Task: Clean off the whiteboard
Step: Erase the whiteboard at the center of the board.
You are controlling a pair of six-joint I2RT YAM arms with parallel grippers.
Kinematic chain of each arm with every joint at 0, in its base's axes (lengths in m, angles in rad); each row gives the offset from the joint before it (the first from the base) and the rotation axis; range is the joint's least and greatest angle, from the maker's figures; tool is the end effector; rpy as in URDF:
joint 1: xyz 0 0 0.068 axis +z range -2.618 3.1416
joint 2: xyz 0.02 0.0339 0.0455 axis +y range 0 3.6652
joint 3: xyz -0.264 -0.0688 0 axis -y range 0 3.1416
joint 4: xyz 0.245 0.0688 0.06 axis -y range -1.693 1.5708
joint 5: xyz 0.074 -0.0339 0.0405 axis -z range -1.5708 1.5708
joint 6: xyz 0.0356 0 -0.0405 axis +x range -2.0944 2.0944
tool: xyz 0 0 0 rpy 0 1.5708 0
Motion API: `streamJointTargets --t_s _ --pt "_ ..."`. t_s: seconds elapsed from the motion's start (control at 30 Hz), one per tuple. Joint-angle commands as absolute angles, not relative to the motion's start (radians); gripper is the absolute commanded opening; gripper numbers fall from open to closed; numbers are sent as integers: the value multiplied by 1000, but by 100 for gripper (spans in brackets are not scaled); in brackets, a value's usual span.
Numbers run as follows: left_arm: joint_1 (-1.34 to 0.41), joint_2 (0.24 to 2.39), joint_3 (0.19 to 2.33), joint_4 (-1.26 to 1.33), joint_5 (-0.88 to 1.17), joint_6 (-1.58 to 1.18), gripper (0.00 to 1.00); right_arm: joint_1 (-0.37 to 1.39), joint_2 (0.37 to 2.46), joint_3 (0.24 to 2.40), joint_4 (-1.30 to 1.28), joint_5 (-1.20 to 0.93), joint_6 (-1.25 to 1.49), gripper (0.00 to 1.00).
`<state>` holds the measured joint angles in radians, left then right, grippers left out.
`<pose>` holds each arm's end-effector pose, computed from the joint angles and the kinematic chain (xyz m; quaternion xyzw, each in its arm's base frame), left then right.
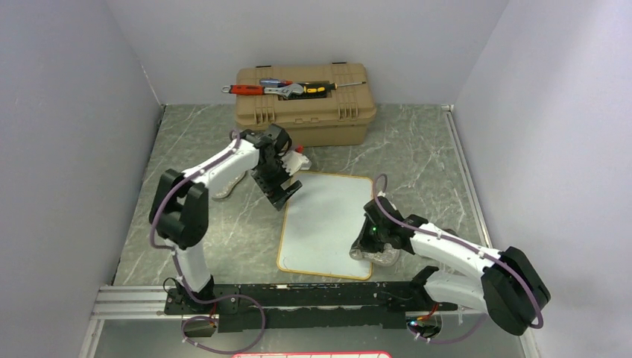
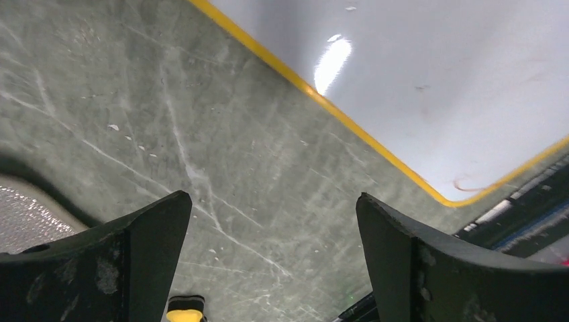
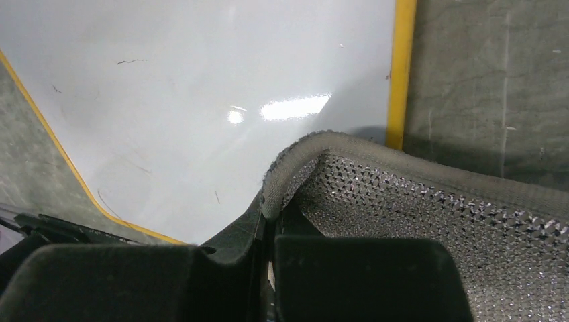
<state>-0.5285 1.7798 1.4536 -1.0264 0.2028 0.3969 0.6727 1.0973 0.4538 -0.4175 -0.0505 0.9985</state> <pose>0.2983 -0.1825 0.2438 0.4513 0.8800 -0.1075 0.1015 0.1436 0.1167 0.1538 0.1506 0.9556 0.2033 0.1509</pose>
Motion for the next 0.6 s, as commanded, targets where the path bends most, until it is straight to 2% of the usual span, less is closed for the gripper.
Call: streamJointTargets --t_s 0.0,0.1,0.2,0.23,0.3,0.33,0.37,0.43,0.57 --pt "-560 1772 1401 -945 108 369 99 670 1041 435 -464 -3 1012 0" --pt "-588 1680 1316 -823 104 325 99 669 1021 425 -465 23 1019 0" --pt "-585 1746 1274 -805 17 268 99 669 1054 411 -431 5 1023 0" --pt "-580 1797 1305 -857 31 269 94 669 1063 405 -416 5 1028 0" --pt "-542 1864 1348 -920 126 248 72 669 1066 387 -378 -21 1039 0" --pt "-528 1855 1328 -896 159 239 67 670 1064 373 -353 -32 1043 0" --pt "-527 1834 1294 -850 165 241 66 670 1064 365 -342 -42 1046 0" --pt "-535 1804 1246 -781 207 234 72 671 1075 356 -332 -52 1045 0" --pt "-530 1889 1304 -854 395 203 81 691 1102 334 -293 -74 1054 0"
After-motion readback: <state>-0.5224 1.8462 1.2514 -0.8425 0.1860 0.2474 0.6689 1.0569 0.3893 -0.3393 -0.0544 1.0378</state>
